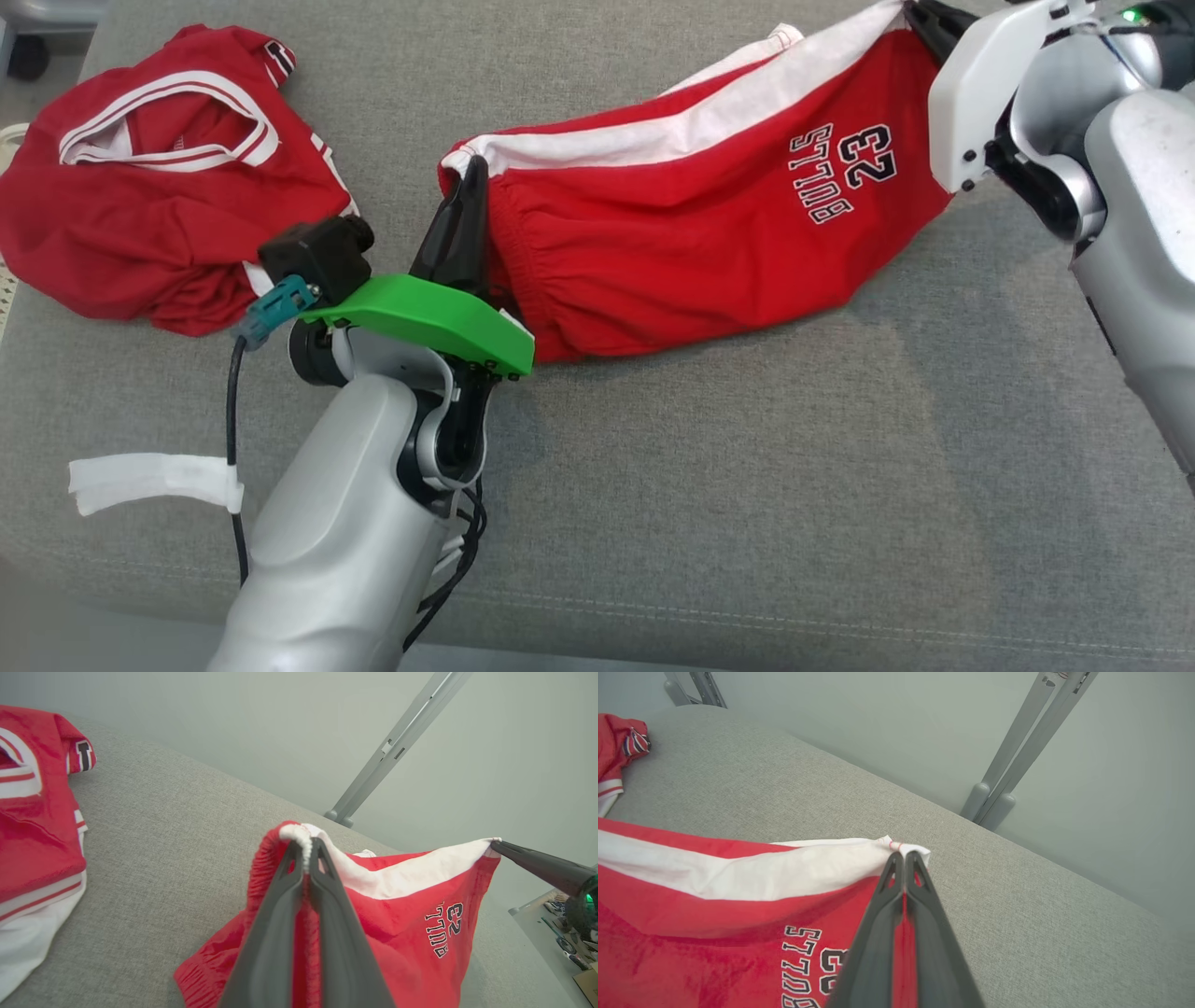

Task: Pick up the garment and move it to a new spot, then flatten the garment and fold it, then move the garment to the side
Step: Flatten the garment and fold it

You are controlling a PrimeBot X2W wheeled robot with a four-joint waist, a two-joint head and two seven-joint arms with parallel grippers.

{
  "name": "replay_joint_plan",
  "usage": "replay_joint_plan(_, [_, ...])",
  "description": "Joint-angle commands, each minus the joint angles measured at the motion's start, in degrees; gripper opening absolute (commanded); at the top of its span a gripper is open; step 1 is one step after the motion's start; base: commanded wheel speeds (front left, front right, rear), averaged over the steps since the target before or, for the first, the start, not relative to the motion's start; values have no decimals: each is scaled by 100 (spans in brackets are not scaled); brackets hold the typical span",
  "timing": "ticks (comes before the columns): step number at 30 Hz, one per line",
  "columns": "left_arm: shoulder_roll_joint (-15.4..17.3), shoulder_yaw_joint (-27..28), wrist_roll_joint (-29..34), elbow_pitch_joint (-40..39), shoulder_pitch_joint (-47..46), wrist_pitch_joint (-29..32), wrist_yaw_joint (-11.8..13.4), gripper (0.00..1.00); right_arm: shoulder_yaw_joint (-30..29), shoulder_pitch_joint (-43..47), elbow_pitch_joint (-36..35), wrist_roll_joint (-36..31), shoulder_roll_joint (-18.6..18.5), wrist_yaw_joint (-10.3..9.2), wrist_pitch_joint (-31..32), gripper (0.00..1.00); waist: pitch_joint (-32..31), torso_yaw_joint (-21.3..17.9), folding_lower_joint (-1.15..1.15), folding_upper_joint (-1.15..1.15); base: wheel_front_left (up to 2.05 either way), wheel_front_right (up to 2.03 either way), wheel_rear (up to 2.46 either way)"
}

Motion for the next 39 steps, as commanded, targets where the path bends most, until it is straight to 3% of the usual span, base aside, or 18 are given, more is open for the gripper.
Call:
replay_joint_plan(1, [6, -8, -53, 38, -106, -34, -30, 0, 20, -76, 65, -18, -22, -2, -31, 0, 31, 22, 0, 0, 0, 0, 0])
replay_joint_plan(7, [2, -157, -269, 326, -492, -219, -11, 0, 334, -559, 554, -223, -31, -2, -288, 0, 196, 99, 0, 0, 0, 0, 0])
replay_joint_plan(30, [6, -852, -978, 1521, -1665, -524, 44, 0, 405, -1630, 2481, -582, 499, -2, -1442, 0, 807, 396, 0, 0, 0, 0, 0])
replay_joint_plan(31, [6, -859, -1039, 1541, -1687, -518, 50, 0, 392, -1660, 2560, -593, 519, -2, -1503, 7, 823, 420, 0, 0, 0, 0, 0])
replay_joint_plan(32, [6, -851, -1047, 1540, -1728, -522, 50, 24, 369, -1686, 2639, -598, 547, -2, -1563, 60, 835, 440, 0, 0, 0, 0, 0])
replay_joint_plan(33, [6, -830, -1018, 1512, -1773, -524, 32, 96, 353, -1712, 2728, -607, 570, -2, -1585, 100, 854, 459, 0, 0, 0, 0, 0])
replay_joint_plan(39, [6, -678, -801, 1460, -1832, -522, 15, 100, 331, -1849, 3058, -697, 693, -2, -1814, 100, 907, 502, 0, 0, 0, 0, 0])
